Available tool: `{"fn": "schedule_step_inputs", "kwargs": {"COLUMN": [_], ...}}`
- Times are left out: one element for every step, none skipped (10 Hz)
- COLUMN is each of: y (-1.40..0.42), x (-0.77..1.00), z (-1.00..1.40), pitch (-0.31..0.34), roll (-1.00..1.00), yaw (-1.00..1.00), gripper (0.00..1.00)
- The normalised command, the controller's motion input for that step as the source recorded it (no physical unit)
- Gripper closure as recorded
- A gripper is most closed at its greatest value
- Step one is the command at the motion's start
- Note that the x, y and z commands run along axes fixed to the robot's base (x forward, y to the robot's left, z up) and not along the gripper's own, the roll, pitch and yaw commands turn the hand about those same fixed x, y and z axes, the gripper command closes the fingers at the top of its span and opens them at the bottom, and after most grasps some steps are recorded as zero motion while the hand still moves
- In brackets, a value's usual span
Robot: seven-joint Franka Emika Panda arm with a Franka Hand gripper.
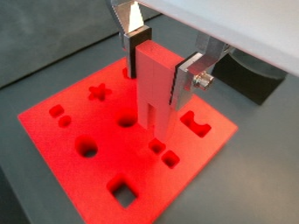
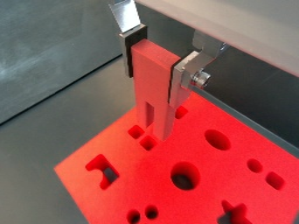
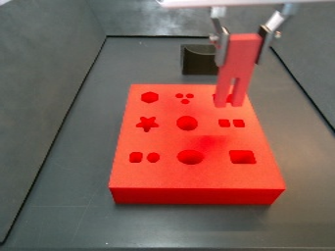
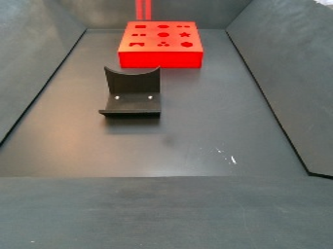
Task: Insert the double-square object.
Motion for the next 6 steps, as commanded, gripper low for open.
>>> {"fn": "schedule_step_inputs", "kwargs": {"y": [-0.24, -0.24, 0.0, 0.12, 0.2, 0.11], "x": [0.31, 0.69, 0.77, 0.29, 0.0, 0.04], "z": [0.03, -0.04, -0.21, -0.5, -0.54, -0.41], "pitch": [0.144, 0.164, 0.173, 0.0, 0.0, 0.054], "roll": [0.22, 0.34, 0.32, 0.14, 0.07, 0.03], "yaw": [0.0, 0.0, -0.11, -0.21, -0.01, 0.0], "gripper": [1.0, 1.0, 1.0, 1.0, 1.0, 1.0]}}
